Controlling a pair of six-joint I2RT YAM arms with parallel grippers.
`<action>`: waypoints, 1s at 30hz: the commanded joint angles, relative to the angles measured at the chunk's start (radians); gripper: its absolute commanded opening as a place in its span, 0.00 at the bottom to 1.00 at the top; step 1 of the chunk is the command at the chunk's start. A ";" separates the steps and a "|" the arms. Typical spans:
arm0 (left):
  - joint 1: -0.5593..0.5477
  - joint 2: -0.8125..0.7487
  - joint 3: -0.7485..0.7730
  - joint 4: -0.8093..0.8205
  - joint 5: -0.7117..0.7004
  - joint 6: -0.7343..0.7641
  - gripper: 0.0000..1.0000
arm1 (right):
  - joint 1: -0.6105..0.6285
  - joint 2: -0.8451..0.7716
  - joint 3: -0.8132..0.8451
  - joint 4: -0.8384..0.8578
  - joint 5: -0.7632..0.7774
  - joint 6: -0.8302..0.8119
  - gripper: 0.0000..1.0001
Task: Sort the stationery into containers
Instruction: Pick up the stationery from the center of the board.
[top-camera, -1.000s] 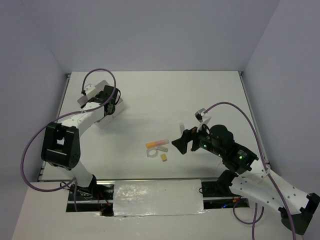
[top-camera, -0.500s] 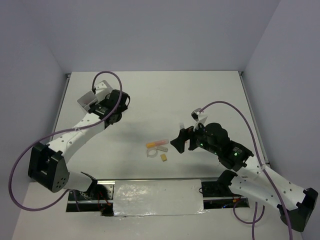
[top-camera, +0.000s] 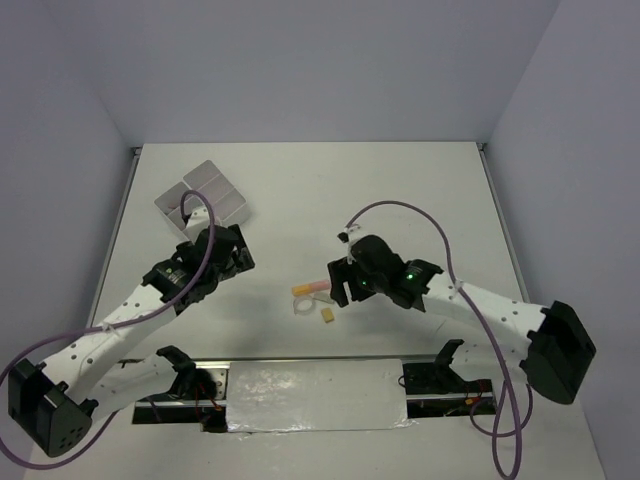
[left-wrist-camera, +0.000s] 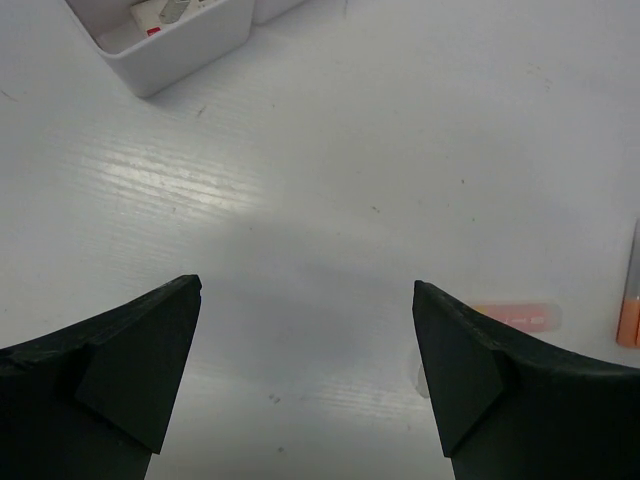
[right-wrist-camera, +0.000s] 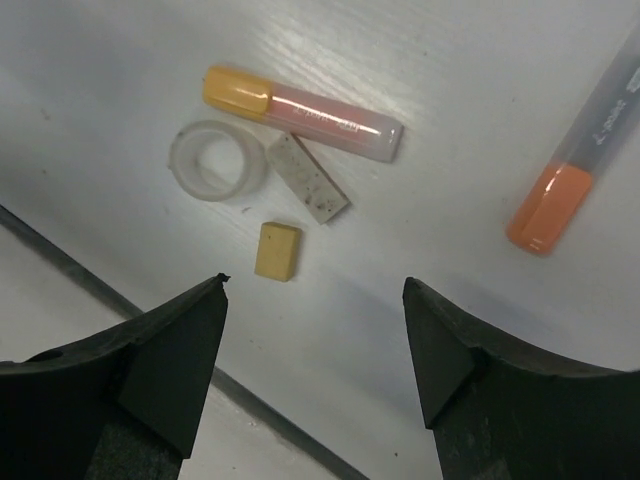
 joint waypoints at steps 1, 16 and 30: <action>-0.005 -0.050 0.007 -0.017 0.074 0.069 0.99 | 0.067 0.090 0.073 -0.021 0.098 0.036 0.77; -0.005 -0.136 -0.013 -0.054 0.081 0.098 0.99 | 0.247 0.384 0.143 -0.018 0.205 0.140 0.65; -0.005 -0.139 -0.021 -0.029 0.095 0.116 0.99 | 0.271 0.484 0.132 0.008 0.207 0.137 0.30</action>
